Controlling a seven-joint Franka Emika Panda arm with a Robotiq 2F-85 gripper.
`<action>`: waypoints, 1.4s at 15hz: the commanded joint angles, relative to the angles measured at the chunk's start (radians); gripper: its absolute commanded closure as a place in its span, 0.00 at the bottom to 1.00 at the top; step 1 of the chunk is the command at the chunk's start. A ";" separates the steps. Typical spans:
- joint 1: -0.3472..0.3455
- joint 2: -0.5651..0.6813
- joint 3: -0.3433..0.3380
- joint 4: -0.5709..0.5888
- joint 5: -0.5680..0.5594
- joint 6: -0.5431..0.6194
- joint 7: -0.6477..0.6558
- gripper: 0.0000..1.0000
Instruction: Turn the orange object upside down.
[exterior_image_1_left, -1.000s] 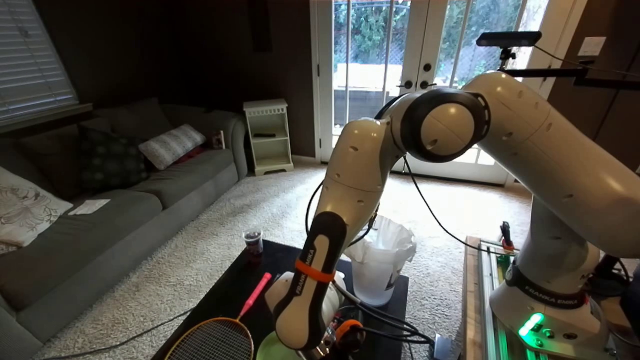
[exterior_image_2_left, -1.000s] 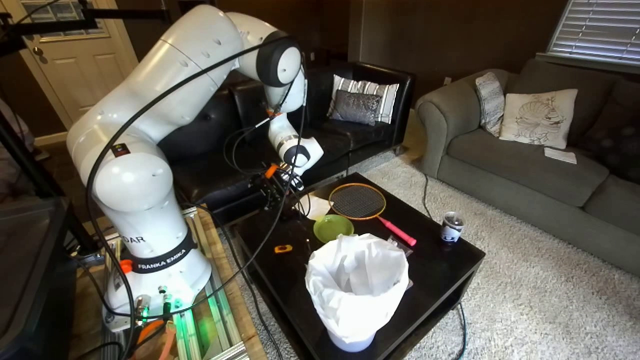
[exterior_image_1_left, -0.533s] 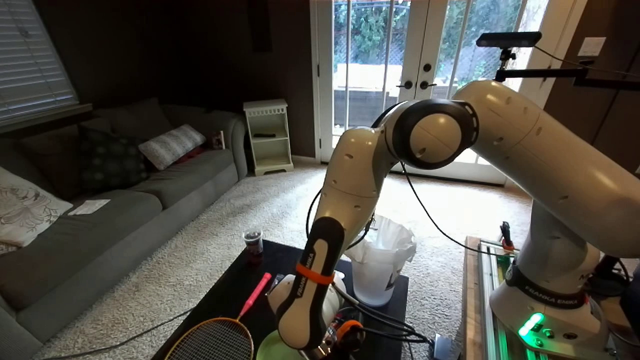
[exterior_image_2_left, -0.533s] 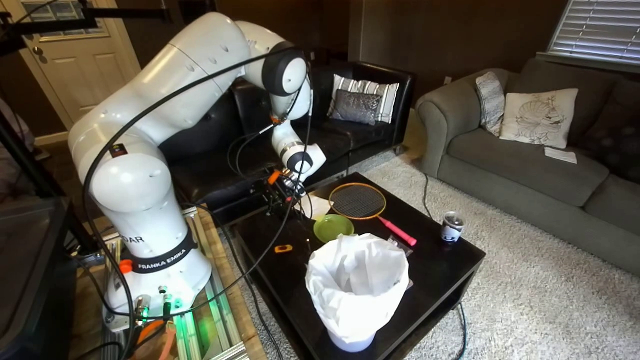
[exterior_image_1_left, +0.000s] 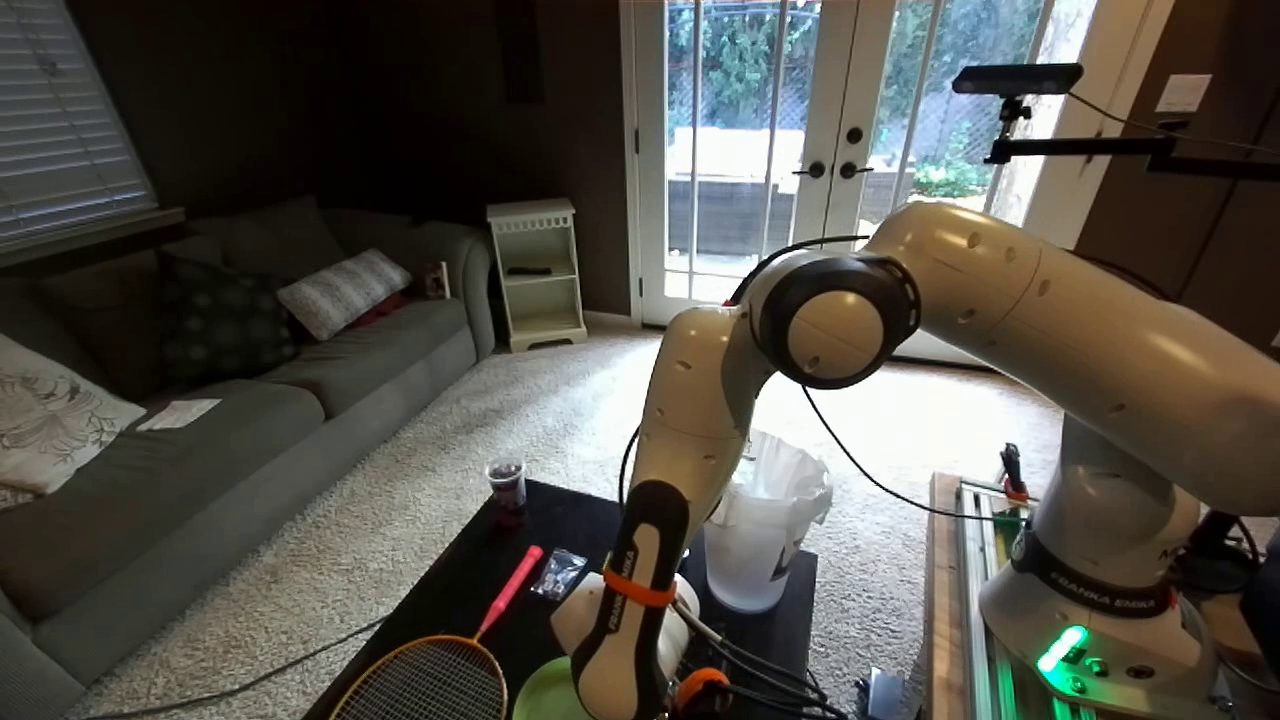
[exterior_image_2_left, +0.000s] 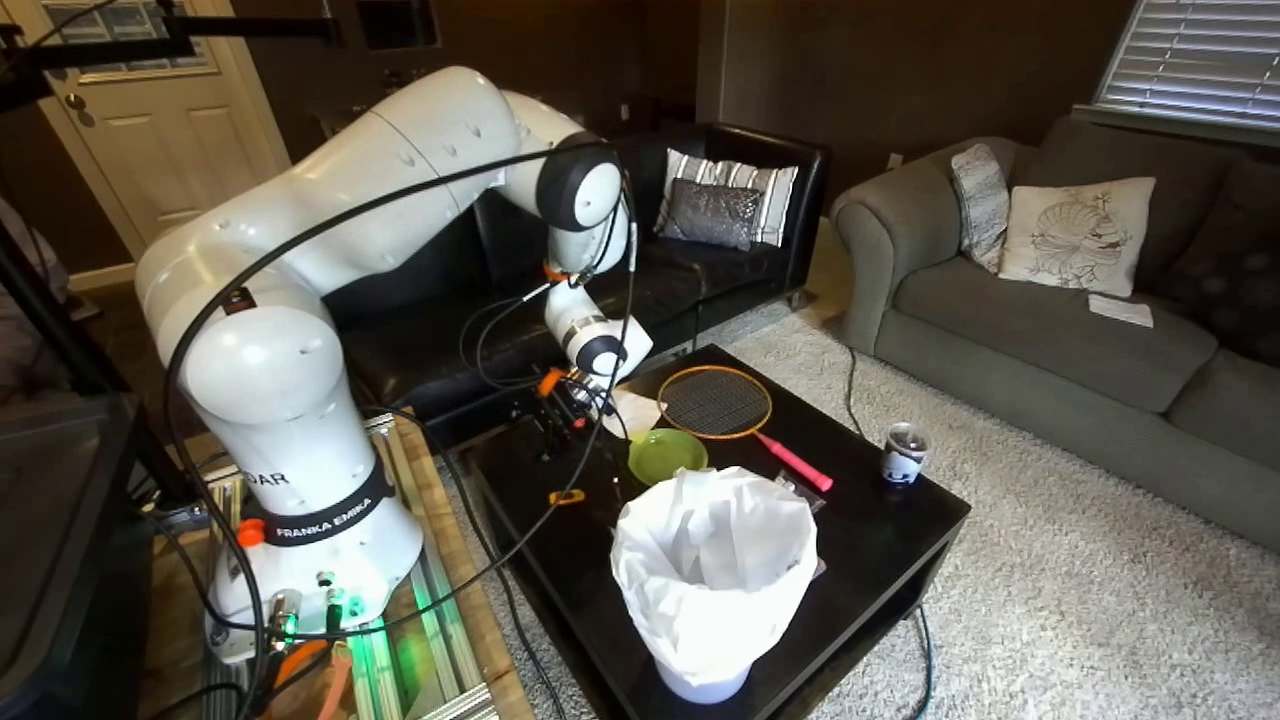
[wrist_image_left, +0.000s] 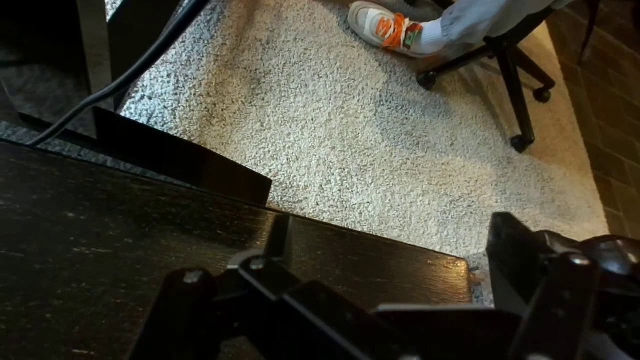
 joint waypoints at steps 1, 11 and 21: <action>0.056 0.015 -0.019 0.033 -0.041 0.025 0.154 0.00; 0.213 0.051 -0.107 0.058 -0.156 0.180 0.404 0.00; 0.173 0.108 -0.109 0.113 -0.225 0.215 0.333 0.00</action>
